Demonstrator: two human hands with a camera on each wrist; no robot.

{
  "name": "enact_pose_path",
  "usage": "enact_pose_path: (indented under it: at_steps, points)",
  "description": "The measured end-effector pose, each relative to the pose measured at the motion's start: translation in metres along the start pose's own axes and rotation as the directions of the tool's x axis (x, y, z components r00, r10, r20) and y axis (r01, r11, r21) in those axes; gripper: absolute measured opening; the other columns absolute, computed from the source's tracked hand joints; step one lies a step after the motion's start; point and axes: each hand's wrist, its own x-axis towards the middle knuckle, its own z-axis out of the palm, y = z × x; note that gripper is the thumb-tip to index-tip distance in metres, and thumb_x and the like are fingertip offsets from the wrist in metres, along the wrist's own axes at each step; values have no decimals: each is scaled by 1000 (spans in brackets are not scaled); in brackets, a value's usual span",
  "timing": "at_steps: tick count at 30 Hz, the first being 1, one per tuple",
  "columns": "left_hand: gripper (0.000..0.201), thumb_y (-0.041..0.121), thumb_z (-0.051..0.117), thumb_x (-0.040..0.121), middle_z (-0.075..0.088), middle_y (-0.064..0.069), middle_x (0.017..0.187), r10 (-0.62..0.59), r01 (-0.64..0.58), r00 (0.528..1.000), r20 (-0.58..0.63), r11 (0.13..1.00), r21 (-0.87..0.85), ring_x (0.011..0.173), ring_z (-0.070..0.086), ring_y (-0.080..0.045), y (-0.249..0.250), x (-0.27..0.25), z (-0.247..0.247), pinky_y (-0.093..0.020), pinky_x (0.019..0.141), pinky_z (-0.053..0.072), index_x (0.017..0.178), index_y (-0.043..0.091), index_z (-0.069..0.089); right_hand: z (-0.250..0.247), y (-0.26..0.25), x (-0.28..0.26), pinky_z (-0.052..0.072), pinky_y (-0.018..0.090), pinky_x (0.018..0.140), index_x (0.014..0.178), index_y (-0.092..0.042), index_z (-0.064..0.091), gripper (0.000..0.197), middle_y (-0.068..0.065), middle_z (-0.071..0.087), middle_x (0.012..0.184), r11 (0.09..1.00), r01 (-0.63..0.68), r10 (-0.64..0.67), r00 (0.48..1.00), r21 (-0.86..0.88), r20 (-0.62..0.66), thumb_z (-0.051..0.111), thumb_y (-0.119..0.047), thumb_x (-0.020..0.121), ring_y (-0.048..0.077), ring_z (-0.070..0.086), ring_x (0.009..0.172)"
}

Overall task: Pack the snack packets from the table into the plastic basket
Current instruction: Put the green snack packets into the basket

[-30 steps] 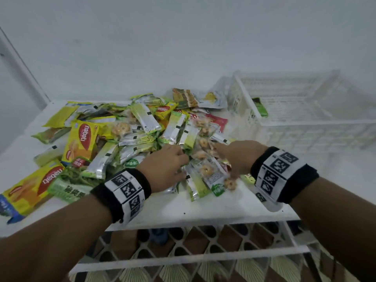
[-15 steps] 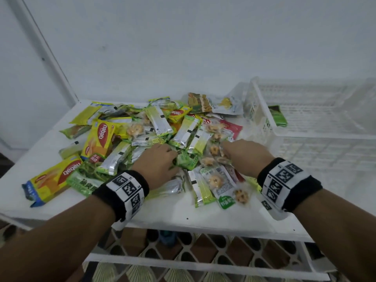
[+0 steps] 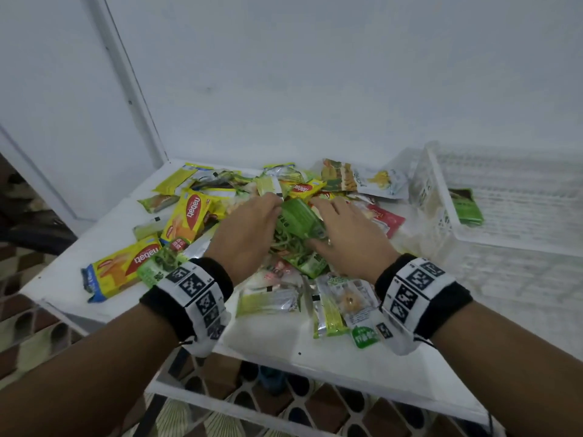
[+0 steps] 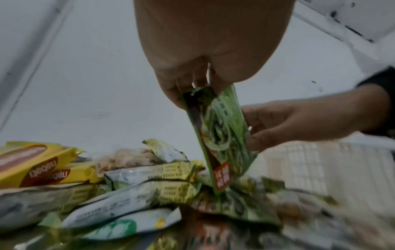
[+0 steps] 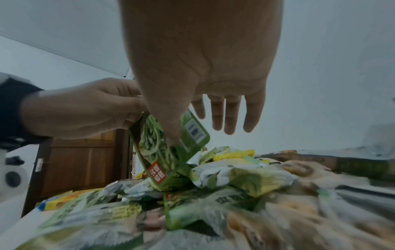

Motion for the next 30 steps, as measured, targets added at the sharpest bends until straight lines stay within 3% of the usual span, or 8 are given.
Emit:
enact_pose_path:
  at_steps: [3, 6, 10, 15, 19, 23, 27, 30]
  points:
    - [10, 20, 50, 106, 58, 0, 74, -43, 41, 999, -6, 980, -196, 64, 49, -13, 1, 6, -11, -33, 60, 41, 107, 16, 60, -5, -6, 7, 44, 30, 73, 102, -26, 46, 23, -7, 51, 97, 990, 75, -69, 996, 118, -51, 54, -47, 101, 10, 50, 85]
    - [21, 27, 60, 101, 68, 1, 105, -183, 152, 980, -80, 944, -293, 95, 63, -9, -9, 6, -8, -32, 83, 53, 121, 23, 60, -13, -11, 7, 28, 26, 56, 81, -27, 38, 30, -7, 46, 72, 957, 80, -52, 993, 280, -105, 55, -37, 104, 5, 41, 61]
    - [62, 38, 71, 93, 51, 1, 132, -325, 245, 927, -189, 904, -351, 117, 53, -11, -16, -3, 0, -27, 96, 44, 143, 20, 39, -14, -9, 10, 43, 31, 65, 99, -19, 49, 22, 2, 60, 84, 871, 8, 80, 984, 490, -157, 60, -38, 101, 13, 54, 71]
    - [51, 46, 65, 95, 59, 5, 121, -518, 483, 842, 148, 604, -634, 108, 62, -9, 4, -12, 6, -28, 87, 53, 134, 20, 44, -19, -18, 11, 44, 47, 110, 154, -23, 24, 73, 5, 48, 150, 607, -149, 290, 956, 781, -43, 67, -40, 97, 23, 49, 134]
    - [34, 18, 69, 96, 69, -14, 117, -529, 455, 808, 259, 280, -845, 102, 72, -24, 4, -6, 12, -38, 86, 61, 121, 7, 49, -11, -19, 10, 54, 49, 98, 130, -29, 36, 53, -3, 65, 126, 539, -154, 265, 964, 828, 8, 73, -37, 93, 19, 63, 117]
    - [34, 9, 72, 92, 72, -13, 98, -516, 380, 846, 130, 416, -826, 90, 70, -24, -10, 1, 4, -33, 74, 60, 115, 20, 49, -7, -8, 8, 51, 42, 99, 141, -31, 40, 63, -9, 57, 132, 631, -155, 269, 963, 760, -27, 70, -54, 90, 14, 58, 120]
    - [43, 22, 78, 90, 50, -20, 75, -353, 337, 926, 131, 621, -708, 72, 47, -24, -30, 2, -6, -40, 69, 42, 122, 37, 54, -7, -1, 9, 57, 29, 84, 137, -31, 48, 51, -10, 57, 119, 639, -125, 227, 973, 759, -31, 72, -40, 93, 2, 63, 102]
    - [47, 17, 74, 92, 40, -11, 68, -321, 300, 942, 93, 690, -659, 66, 40, -20, -31, -1, -11, -37, 65, 36, 132, 30, 52, -1, 0, 12, 57, 27, 73, 129, -30, 48, 45, -1, 62, 104, 598, -161, 278, 960, 785, -16, 74, -31, 93, 1, 65, 81]
